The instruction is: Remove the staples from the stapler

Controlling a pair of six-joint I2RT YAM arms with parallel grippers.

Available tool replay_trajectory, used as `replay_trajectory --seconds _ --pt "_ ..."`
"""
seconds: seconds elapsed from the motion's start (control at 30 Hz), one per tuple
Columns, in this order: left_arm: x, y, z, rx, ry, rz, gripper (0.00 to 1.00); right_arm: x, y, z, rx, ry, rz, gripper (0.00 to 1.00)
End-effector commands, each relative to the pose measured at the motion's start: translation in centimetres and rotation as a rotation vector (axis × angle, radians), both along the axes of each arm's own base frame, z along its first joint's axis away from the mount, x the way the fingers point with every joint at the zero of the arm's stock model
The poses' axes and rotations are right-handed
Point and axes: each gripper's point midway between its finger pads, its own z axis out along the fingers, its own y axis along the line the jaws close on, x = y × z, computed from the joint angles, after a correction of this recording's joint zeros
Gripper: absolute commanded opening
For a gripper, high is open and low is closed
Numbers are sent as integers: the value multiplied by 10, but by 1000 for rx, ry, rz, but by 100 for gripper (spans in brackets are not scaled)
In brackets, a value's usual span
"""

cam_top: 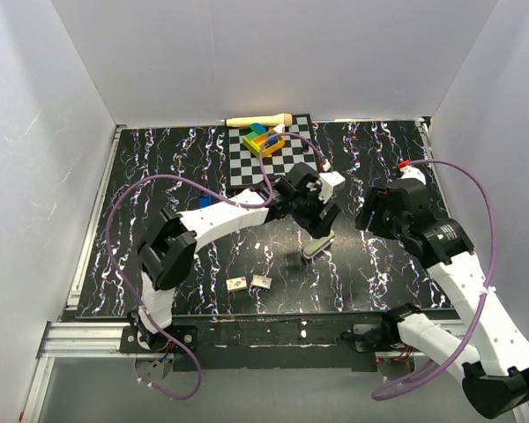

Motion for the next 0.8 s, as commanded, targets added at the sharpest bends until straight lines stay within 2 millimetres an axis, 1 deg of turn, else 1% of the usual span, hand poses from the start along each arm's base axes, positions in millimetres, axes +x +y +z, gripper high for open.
replay_trajectory --seconds 0.0,0.1,0.23,0.37,0.47,0.6,0.73,0.77 --pt "13 -18 14 -18 -96 3 75 -7 -12 6 9 -30 -59 76" --pt "11 -28 2 11 -112 5 75 -12 -14 6 15 -31 -60 76" --pt "9 -37 -9 35 -136 9 75 -16 -15 2 21 -22 -57 76" --pt "8 -46 -15 39 -144 2 75 -18 -11 -5 35 -2 -43 76" --pt "7 -49 -22 58 -155 -3 75 -18 -10 -9 37 8 -39 76" --pt "8 -52 -33 87 -174 9 74 -17 -9 -9 42 2 -34 76" --pt "10 -54 -41 116 -207 -18 73 -17 -6 -9 53 3 -26 75" --pt "14 -52 -42 129 -220 2 73 -17 -6 -8 54 3 -24 75"
